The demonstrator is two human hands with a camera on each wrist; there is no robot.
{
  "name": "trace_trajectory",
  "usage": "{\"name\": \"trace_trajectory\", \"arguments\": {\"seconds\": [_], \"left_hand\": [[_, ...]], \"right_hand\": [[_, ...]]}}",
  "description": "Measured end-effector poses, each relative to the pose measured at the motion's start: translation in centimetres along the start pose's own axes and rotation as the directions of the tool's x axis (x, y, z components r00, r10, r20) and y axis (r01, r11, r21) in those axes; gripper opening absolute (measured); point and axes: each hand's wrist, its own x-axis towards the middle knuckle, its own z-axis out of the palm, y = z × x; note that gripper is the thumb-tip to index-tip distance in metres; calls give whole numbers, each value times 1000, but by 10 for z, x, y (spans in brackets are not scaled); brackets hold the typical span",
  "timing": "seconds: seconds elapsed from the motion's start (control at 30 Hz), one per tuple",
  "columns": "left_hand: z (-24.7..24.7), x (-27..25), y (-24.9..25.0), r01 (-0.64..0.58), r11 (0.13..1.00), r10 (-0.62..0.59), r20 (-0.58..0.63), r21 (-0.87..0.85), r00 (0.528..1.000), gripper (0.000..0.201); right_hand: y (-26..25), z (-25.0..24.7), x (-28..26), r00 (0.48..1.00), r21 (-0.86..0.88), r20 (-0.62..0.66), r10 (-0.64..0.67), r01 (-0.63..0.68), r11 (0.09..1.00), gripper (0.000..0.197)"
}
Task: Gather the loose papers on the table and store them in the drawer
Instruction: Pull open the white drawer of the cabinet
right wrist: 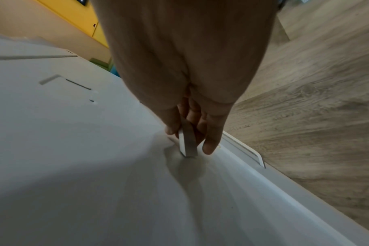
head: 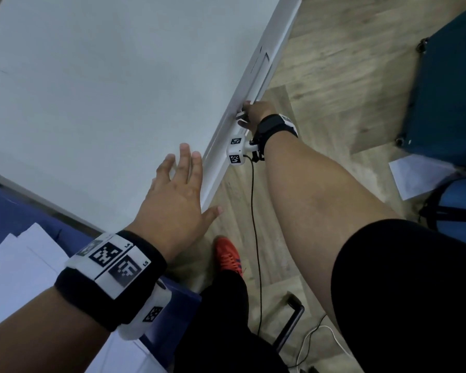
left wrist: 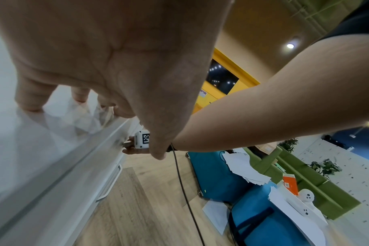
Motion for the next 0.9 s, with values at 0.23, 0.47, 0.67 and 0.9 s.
{"name": "trace_trajectory", "arguments": {"seconds": [0.23, 0.47, 0.67, 0.9], "left_hand": [[1, 0, 0, 0, 1000, 0, -5, -2, 1000, 104], [-8, -3, 5, -1, 1000, 0, 24, 13, 1000, 101], [10, 12, -11, -40, 997, 38, 30, 59, 999, 115], [-4, 5, -1, -27, 995, 24, 37, 94, 999, 123]], "right_hand": [[0, -25, -6, 998, -50, -49, 29, -31, 998, 22], [12, -85, -17, 998, -37, -63, 13, -16, 999, 5], [21, -130, -34, 993, 0, -119, 1, -1, 1000, 12], [32, -169, -44, 988, -27, -153, -22, 18, 999, 22]]}}
